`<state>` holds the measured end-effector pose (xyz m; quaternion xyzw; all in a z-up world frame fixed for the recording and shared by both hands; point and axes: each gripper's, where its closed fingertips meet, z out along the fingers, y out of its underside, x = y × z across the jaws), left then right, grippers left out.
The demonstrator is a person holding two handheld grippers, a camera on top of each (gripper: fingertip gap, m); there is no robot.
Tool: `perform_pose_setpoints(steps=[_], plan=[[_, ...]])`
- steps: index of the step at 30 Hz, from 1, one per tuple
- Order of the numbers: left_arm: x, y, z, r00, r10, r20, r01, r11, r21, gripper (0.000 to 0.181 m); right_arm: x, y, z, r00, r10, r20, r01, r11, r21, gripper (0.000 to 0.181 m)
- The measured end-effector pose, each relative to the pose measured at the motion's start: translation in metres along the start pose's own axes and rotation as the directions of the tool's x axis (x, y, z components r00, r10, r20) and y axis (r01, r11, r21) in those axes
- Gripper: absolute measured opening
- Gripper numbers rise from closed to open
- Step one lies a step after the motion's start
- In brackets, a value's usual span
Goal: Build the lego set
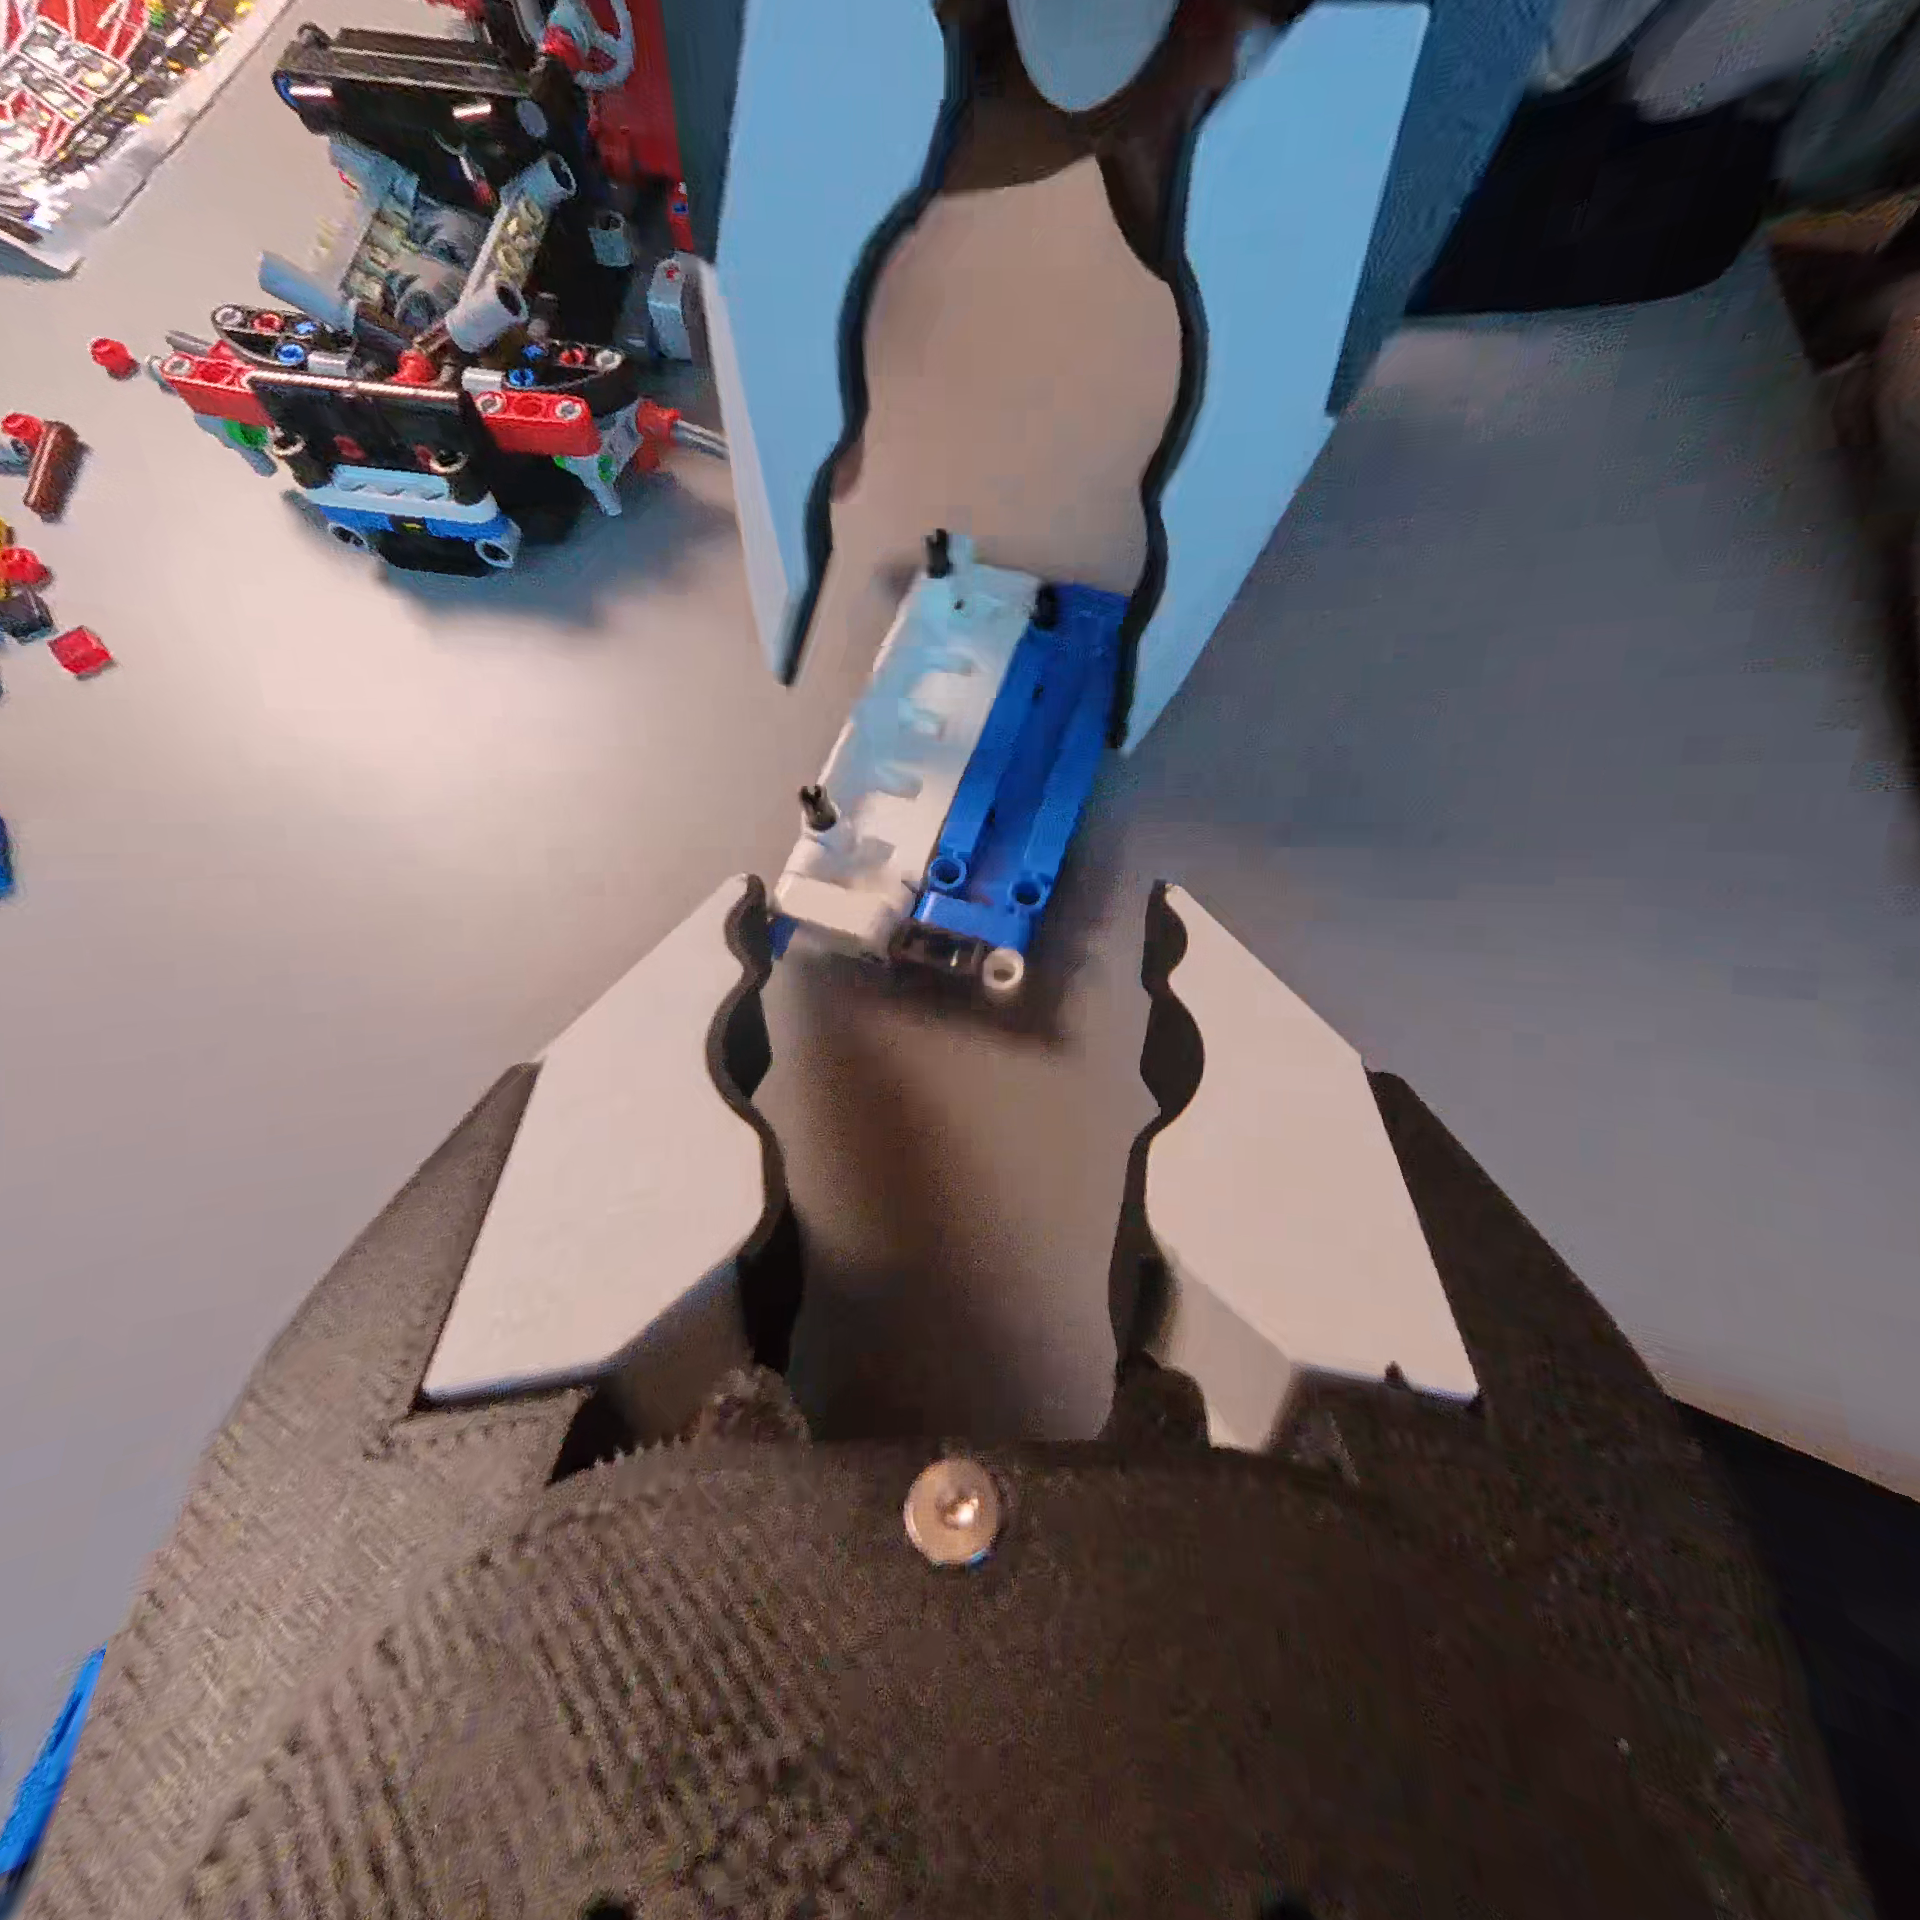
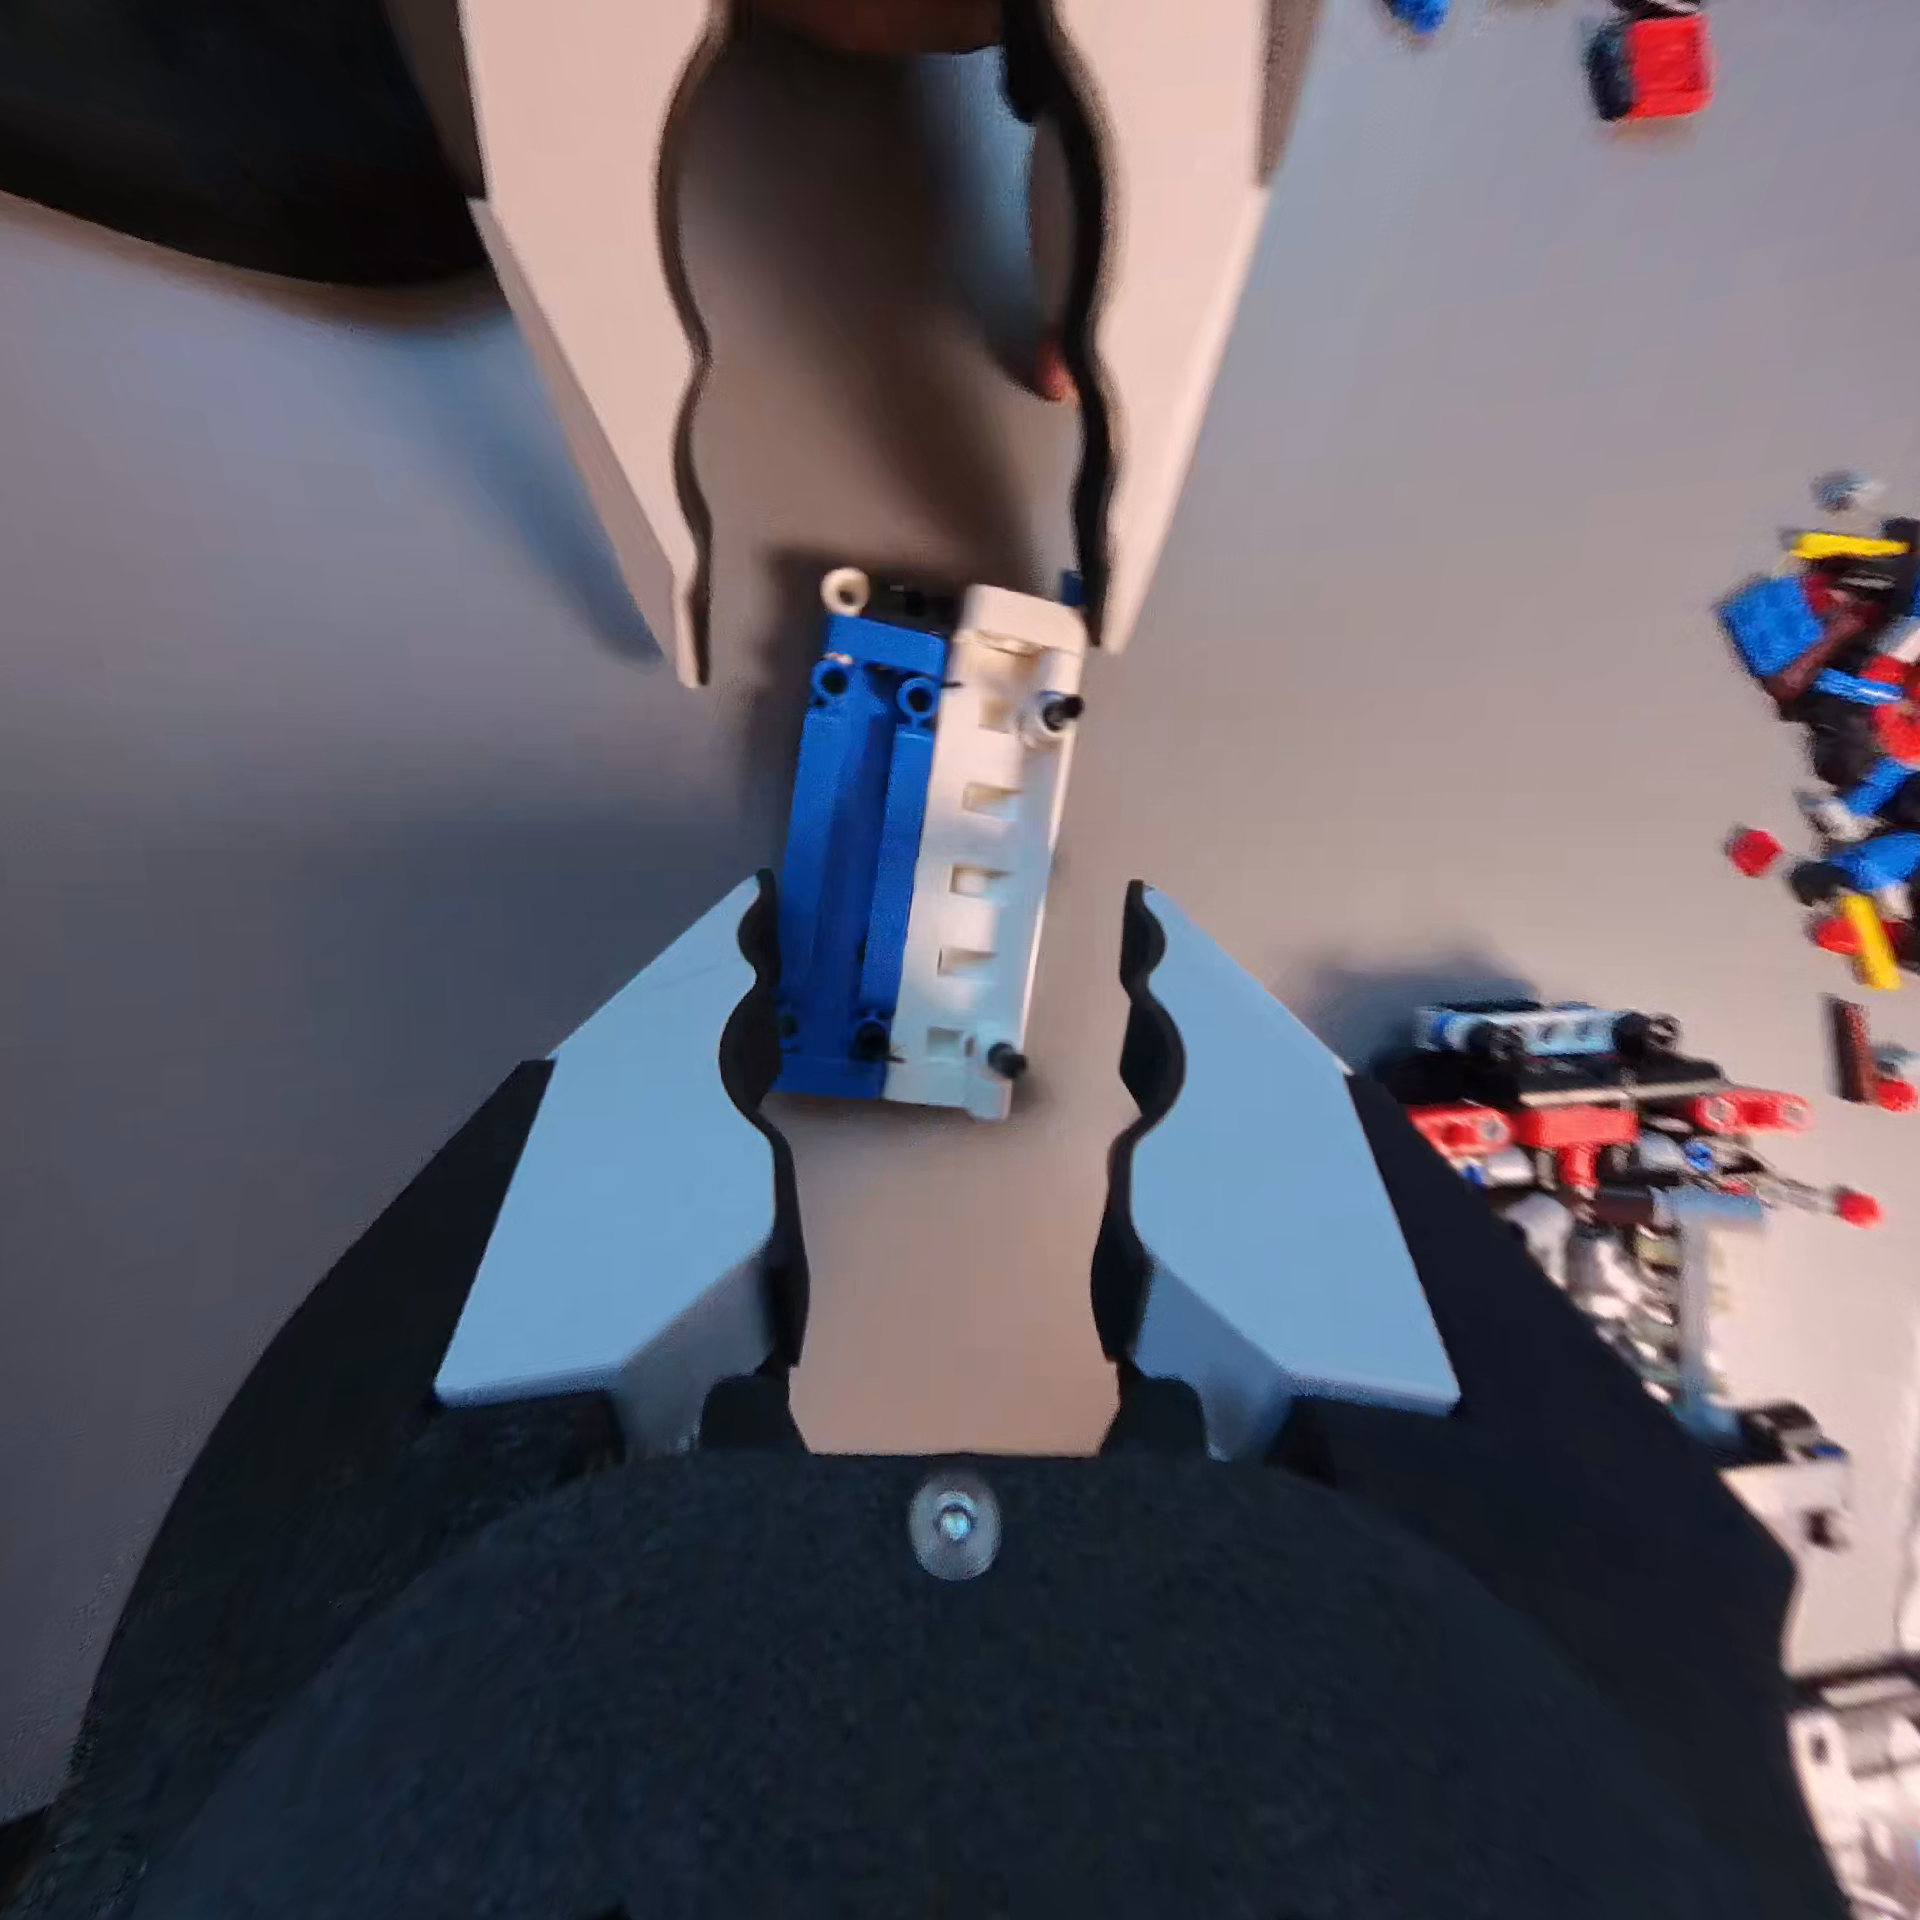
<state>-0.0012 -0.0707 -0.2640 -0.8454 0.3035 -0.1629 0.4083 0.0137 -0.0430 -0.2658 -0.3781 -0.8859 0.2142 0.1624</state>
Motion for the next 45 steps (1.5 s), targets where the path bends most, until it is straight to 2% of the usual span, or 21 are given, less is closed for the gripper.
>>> perform_pose_setpoints(steps=[1, 4, 9, 13, 15, 16, 18, 26, 33, 37, 41, 45], plan=[[-0.003, 0.002, -0.001, 1.0, 0.001, 0.014, -0.001, 1.0, -0.007, 0.065, 0.01, 0.003, -0.005, 0.999, -0.001, -0.036, 0.001, 1.0, 0.013, 0.062], [-0.006, 0.001, -0.003, 1.0, -0.018, 0.019, 0.018, 1.0, 0.011, 0.059, 0.02, 0.002, -0.018, 0.998, 0.01, -0.059, -0.003, 0.993, 0.117, 0.06], [-0.016, 0.003, 0.001, 0.995, 0.0, 0.101, 0.002, 1.0, -0.019, 0.064, 0.024, 0.001, -0.026, 0.995, -0.004, -0.099, 0.027, 0.974, 0.225, 0.054], [-0.019, 0.001, 0.006, 0.992, 0.012, 0.125, -0.009, 1.0, -0.029, 0.064, 0.025, 0.004, -0.017, 0.995, -0.016, -0.101, 0.037, 0.977, 0.211, 0.052], [-0.019, 0.0, 0.006, 0.992, 0.015, 0.124, -0.011, 1.0, -0.029, 0.059, 0.022, 0.005, -0.013, 0.996, -0.013, -0.087, 0.031, 0.977, 0.209, 0.051], [-0.019, 0.0, 0.005, 0.991, 0.025, 0.128, -0.022, 0.999, -0.027, 0.05, 0.022, 0.004, -0.011, 0.996, -0.013, -0.088, 0.031, 0.977, 0.21, 0.05], [-0.02, 0.001, 0.004, 0.99, 0.043, 0.136, -0.039, 0.999, -0.026, 0.048, 0.023, 0.0, -0.013, 0.995, -0.011, -0.098, 0.033, 0.972, 0.231, 0.049], [-0.036, 0.013, -0.013, 0.985, 0.02, 0.172, -0.016, 1.0, -0.021, 0.048, 0.045, -0.022, -0.041, 0.984, 0.099, -0.149, -0.018, 0.884, 0.468, 0.043], [-0.04, 0.0, -0.032, 0.985, -0.036, 0.168, 0.016, 0.992, 0.123, 0.052, 0.062, -0.037, -0.069, 0.956, 0.221, -0.193, -0.04, 0.75, 0.66, 0.037], [-0.045, -0.009, -0.043, 0.977, -0.084, 0.194, 0.041, 0.976, 0.215, 0.06, 0.068, -0.04, -0.079, 0.942, 0.27, -0.2, -0.05, 0.701, 0.711, 0.036], [-0.048, -0.01, -0.043, 0.973, -0.089, 0.214, 0.04, 0.974, 0.224, 0.067, 0.071, -0.041, -0.085, 0.931, 0.295, -0.214, -0.045, 0.677, 0.734, 0.034], [-0.056, -0.023, -0.05, 0.952, -0.104, 0.288, 0.015, 0.956, 0.294, 0.062, 0.079, -0.04, -0.094, 0.907, 0.342, -0.245, -0.035, 0.641, 0.767, 0.032]])
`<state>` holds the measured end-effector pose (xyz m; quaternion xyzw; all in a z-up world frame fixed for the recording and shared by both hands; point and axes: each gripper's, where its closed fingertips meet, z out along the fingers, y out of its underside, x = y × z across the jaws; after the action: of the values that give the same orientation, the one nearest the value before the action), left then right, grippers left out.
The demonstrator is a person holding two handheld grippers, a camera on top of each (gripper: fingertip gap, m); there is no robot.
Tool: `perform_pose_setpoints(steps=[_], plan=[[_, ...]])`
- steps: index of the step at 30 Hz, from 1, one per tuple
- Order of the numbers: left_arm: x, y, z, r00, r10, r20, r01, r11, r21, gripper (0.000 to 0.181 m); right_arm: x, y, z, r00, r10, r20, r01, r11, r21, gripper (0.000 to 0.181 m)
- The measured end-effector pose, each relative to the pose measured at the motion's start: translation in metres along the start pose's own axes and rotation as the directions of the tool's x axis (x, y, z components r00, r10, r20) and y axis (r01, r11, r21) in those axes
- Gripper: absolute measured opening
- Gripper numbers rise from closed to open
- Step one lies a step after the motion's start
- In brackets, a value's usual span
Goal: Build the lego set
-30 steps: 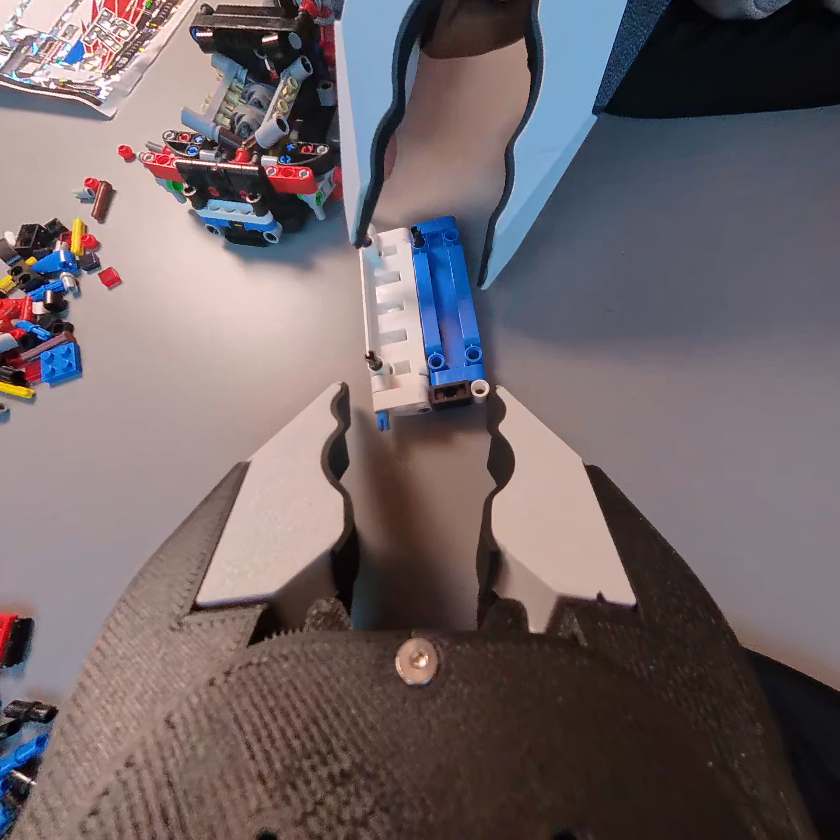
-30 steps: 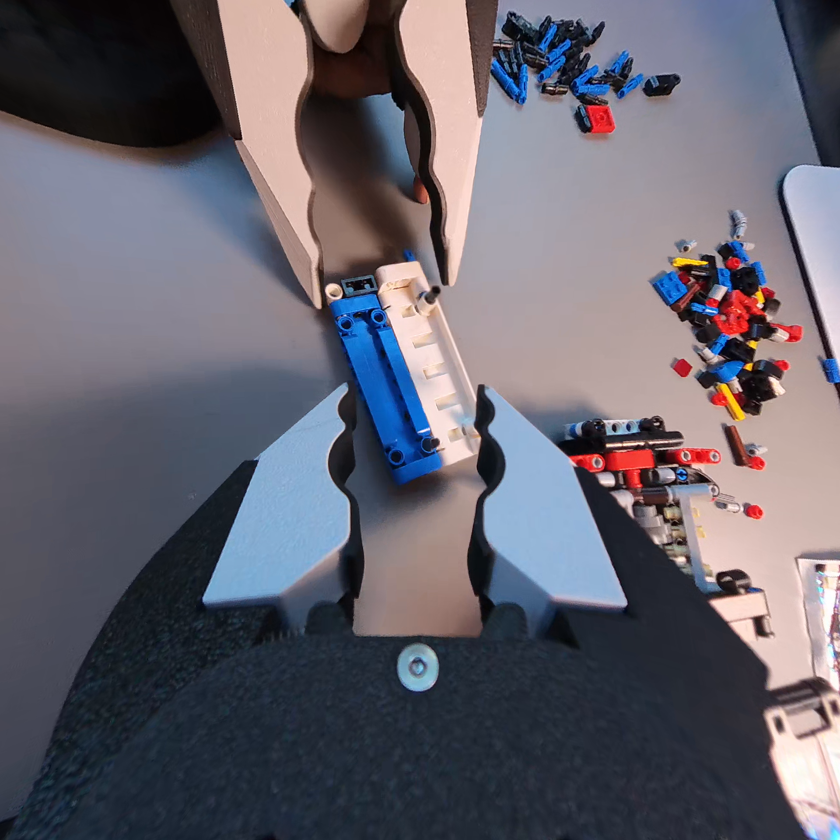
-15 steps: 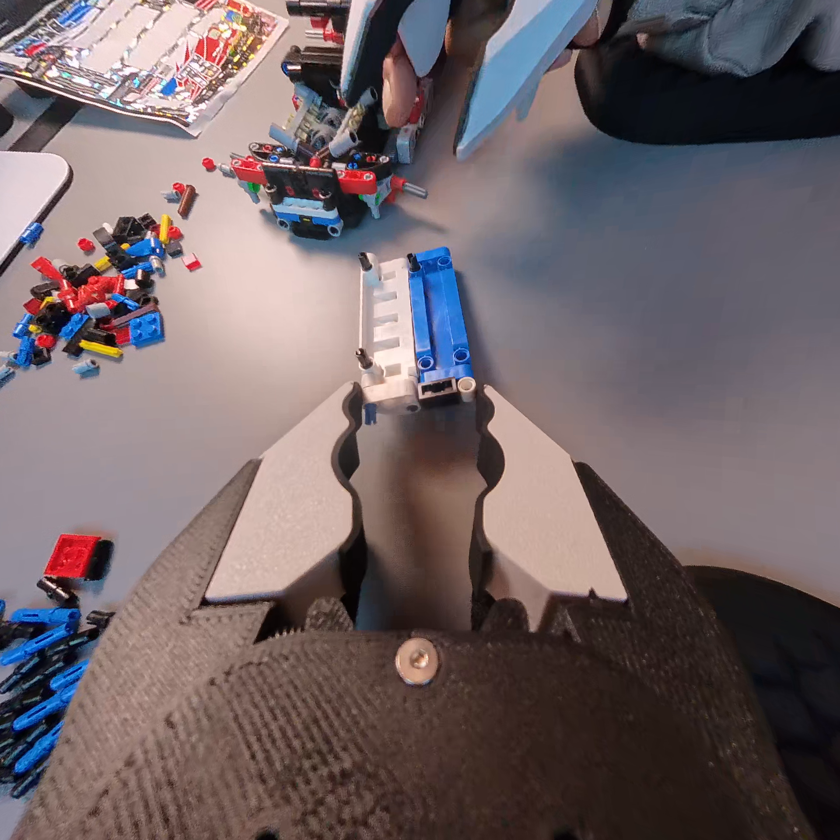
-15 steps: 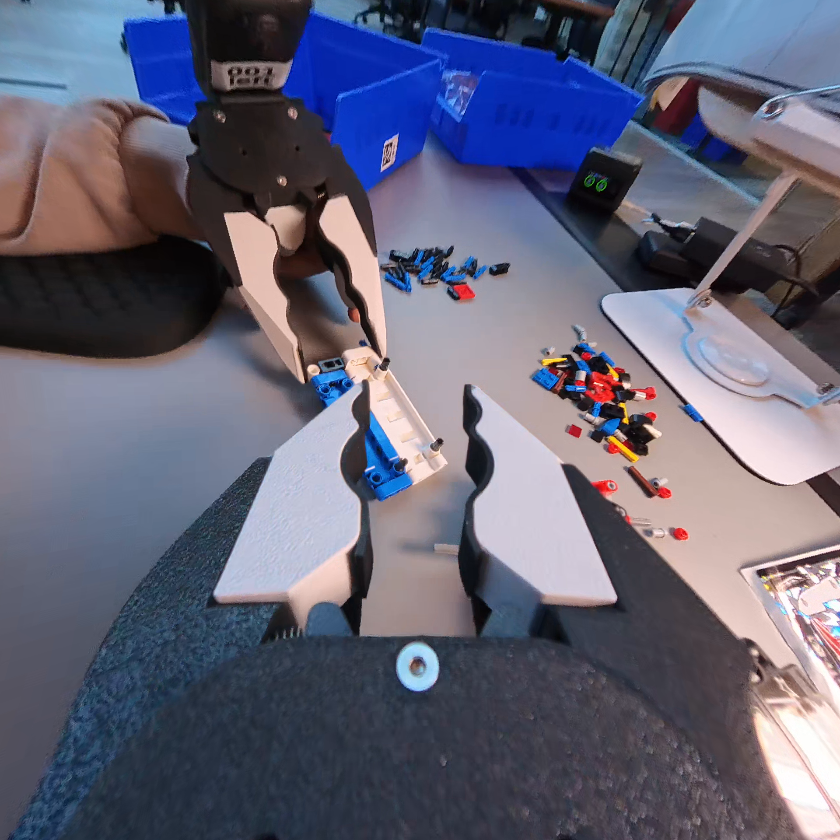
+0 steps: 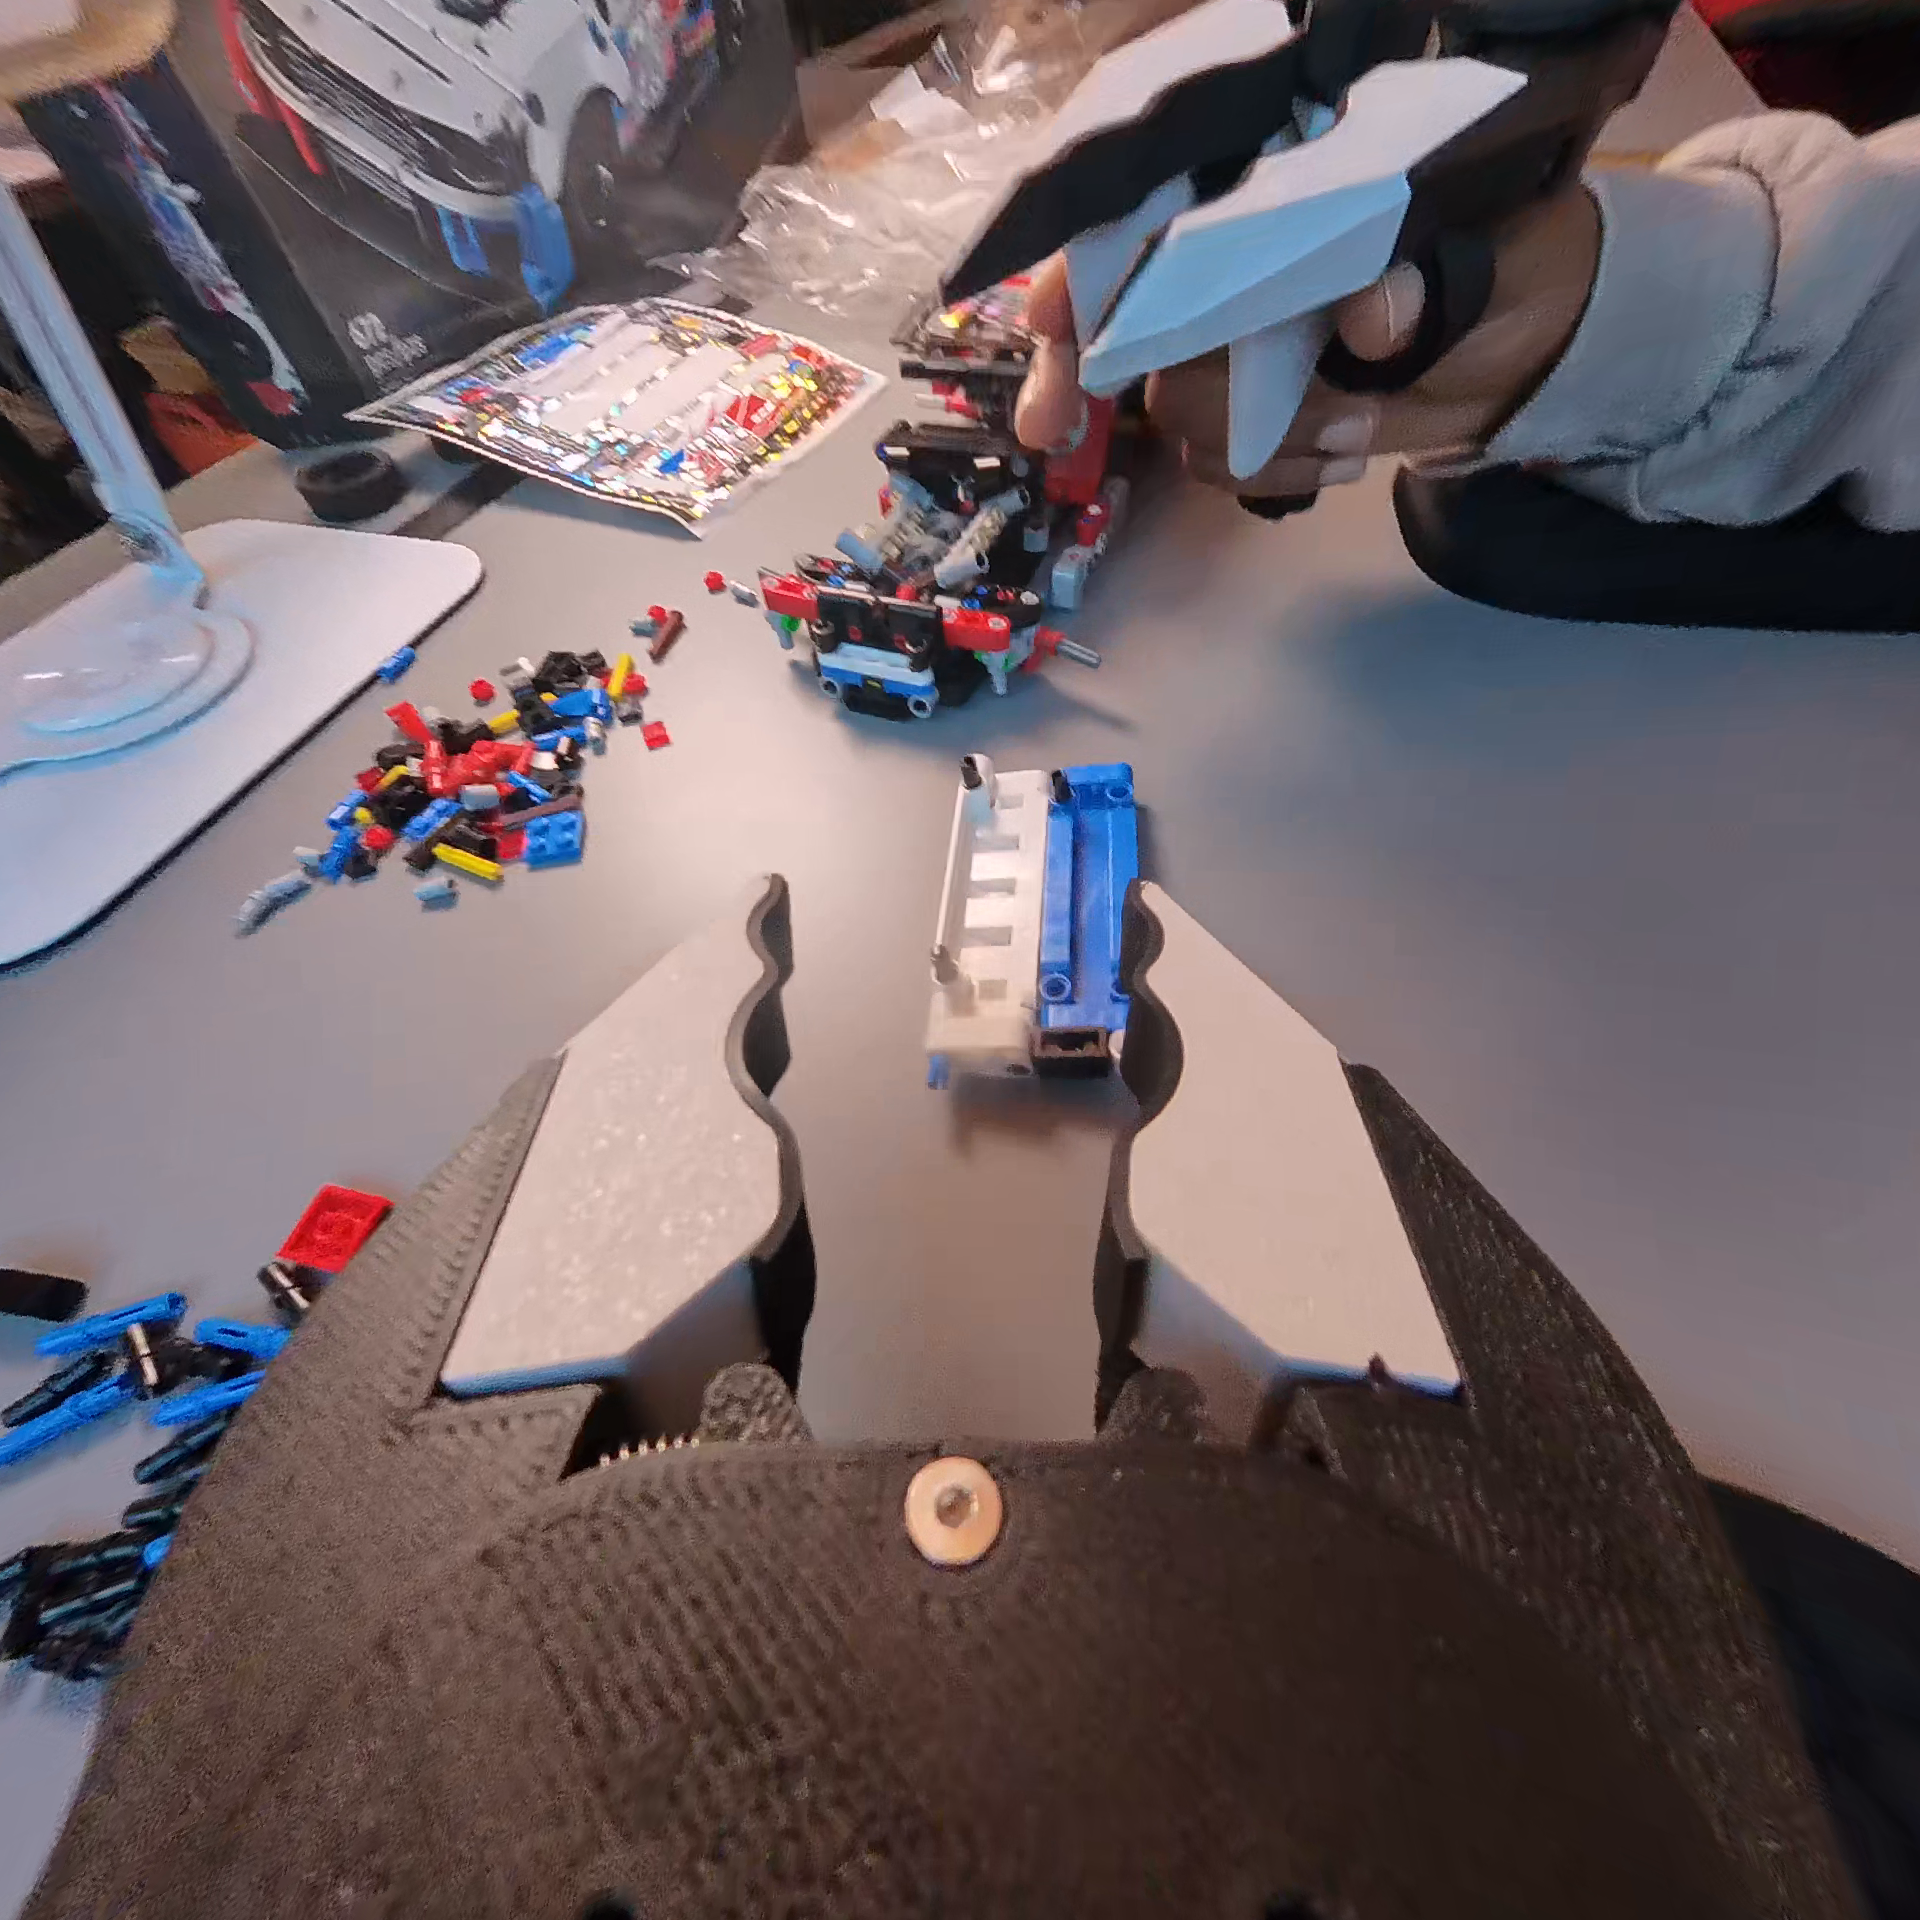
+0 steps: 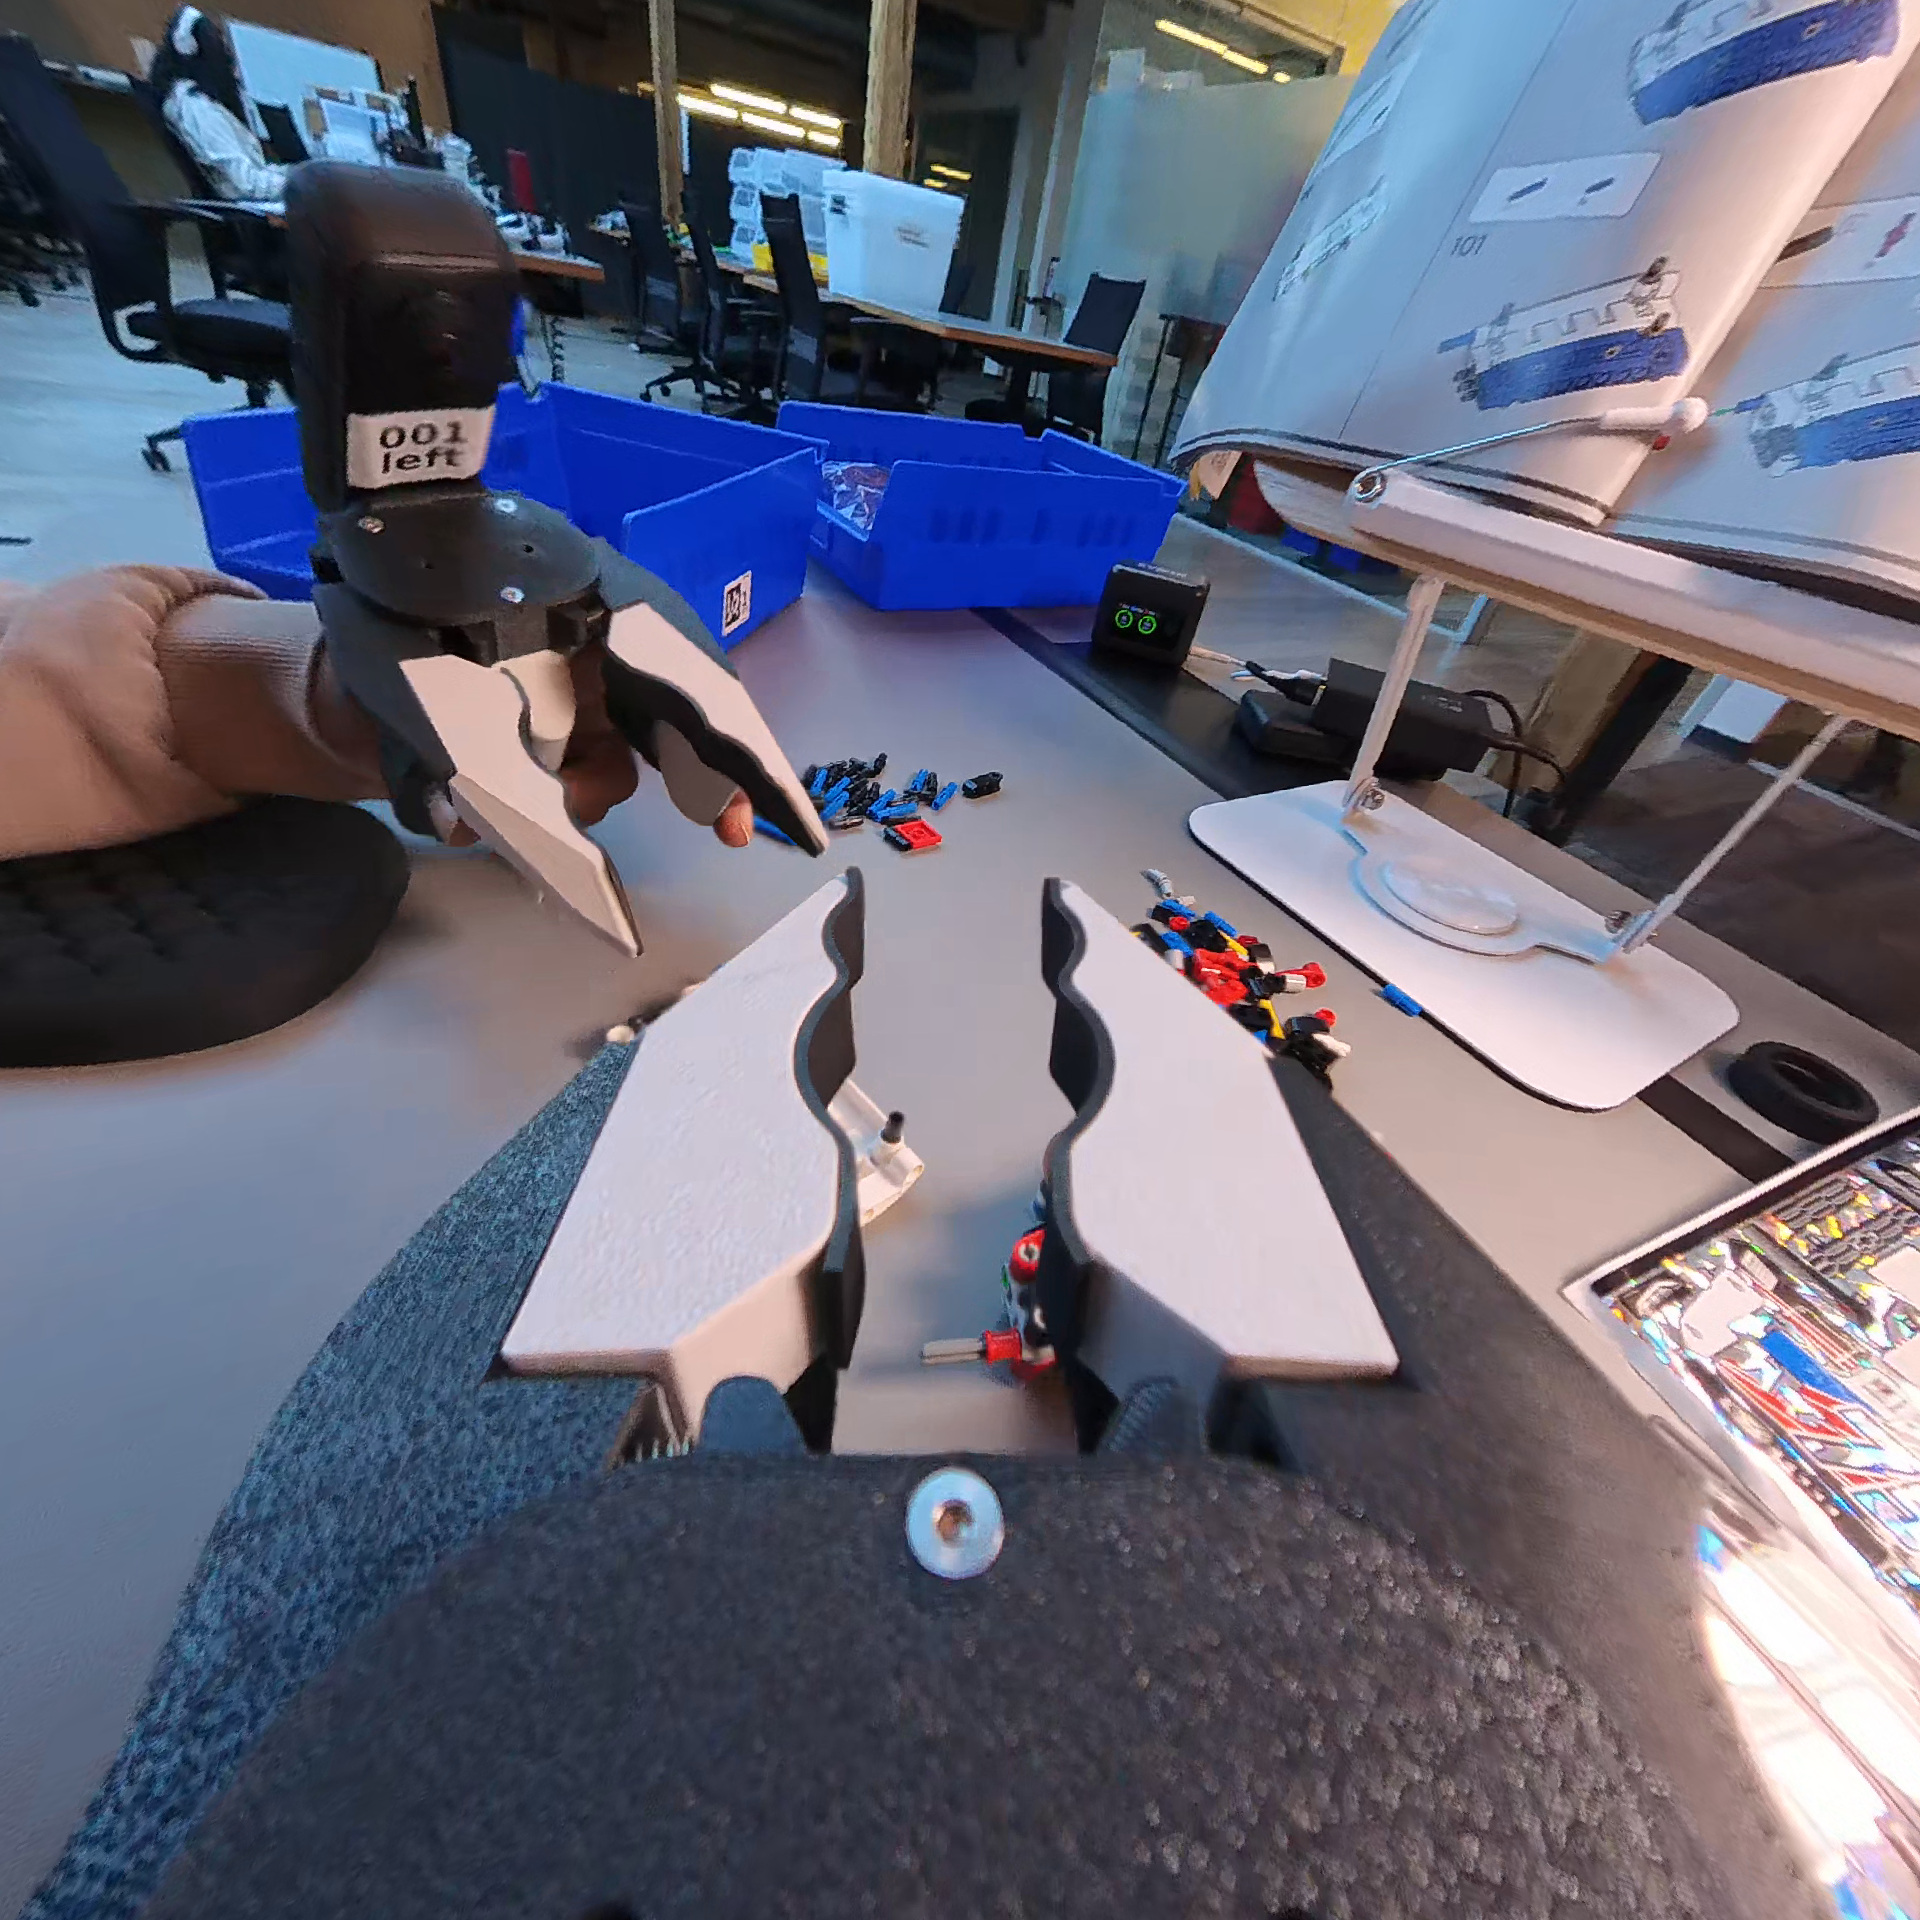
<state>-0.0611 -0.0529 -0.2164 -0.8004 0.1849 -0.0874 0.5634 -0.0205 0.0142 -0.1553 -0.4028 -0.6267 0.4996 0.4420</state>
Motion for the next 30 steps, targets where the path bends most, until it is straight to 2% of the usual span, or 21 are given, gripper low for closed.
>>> perform_pose_setpoints(steps=[4, 8, 11, 13, 16, 18, 22, 25, 27, 30], plan=[[-0.033, -0.038, -0.024, 0.973, -0.041, 0.228, -0.005, 0.981, 0.195, 0.046, 0.017, -0.009, -0.004, 0.994, 0.064, -0.092, -0.057, 0.995, 0.079, 0.032], [-0.053, -0.057, -0.049, 0.93, -0.117, 0.35, -0.004, 0.945, 0.326, 0.037, 0.027, -0.012, -0.001, 0.984, 0.066, -0.168, -0.049, 0.993, 0.103, 0.03], [-0.059, -0.055, -0.049, 0.919, -0.153, 0.362, 0.023, 0.94, 0.34, 0.03, 0.042, -0.038, 0.014, 0.973, 0.004, -0.231, 0.028, 0.99, 0.136, 0.012], [-0.06, -0.05, -0.044, 0.917, -0.164, 0.363, 0.041, 0.945, 0.324, 0.03, 0.063, -0.063, 0.033, 0.96, -0.044, -0.276, 0.083, 0.988, 0.133, 0.006], [-0.06, -0.043, -0.037, 0.918, -0.158, 0.364, 0.05, 0.956, 0.289, 0.029, 0.108, -0.106, 0.068, 0.95, 0.023, -0.312, 0.036, 0.983, 0.182, 0.001], [-0.06, -0.04, -0.035, 0.917, -0.16, 0.366, 0.056, 0.959, 0.277, 0.028, 0.15, -0.122, 0.093, 0.925, 0.045, -0.377, 0.032, 0.98, 0.196, 0.001], [-0.066, -0.038, -0.037, 0.904, -0.174, 0.39, 0.066, 0.959, 0.275, 0.027, 0.211, -0.117, 0.15, 0.913, 0.109, -0.394, -0.058, 0.988, 0.14, 0.013], [-0.084, -0.052, -0.038, 0.868, -0.167, 0.468, 0.039, 0.962, 0.27, 0.028, 0.229, -0.107, 0.172, 0.914, 0.086, -0.397, -0.052, 0.994, 0.094, 0.02], [-0.106, -0.075, -0.035, 0.851, -0.143, 0.505, 0.008, 0.966, 0.26, 0.029, 0.233, -0.096, 0.179, 0.912, 0.054, -0.407, -0.039, 0.998, 0.045, 0.02], [-0.152, -0.125, -0.024, 0.831, -0.112, 0.545, -0.041, 0.965, 0.261, 0.03, 0.225, -0.086, 0.179, 0.934, 0.033, -0.356, -0.032, 0.999, 0.007, 0.013]])
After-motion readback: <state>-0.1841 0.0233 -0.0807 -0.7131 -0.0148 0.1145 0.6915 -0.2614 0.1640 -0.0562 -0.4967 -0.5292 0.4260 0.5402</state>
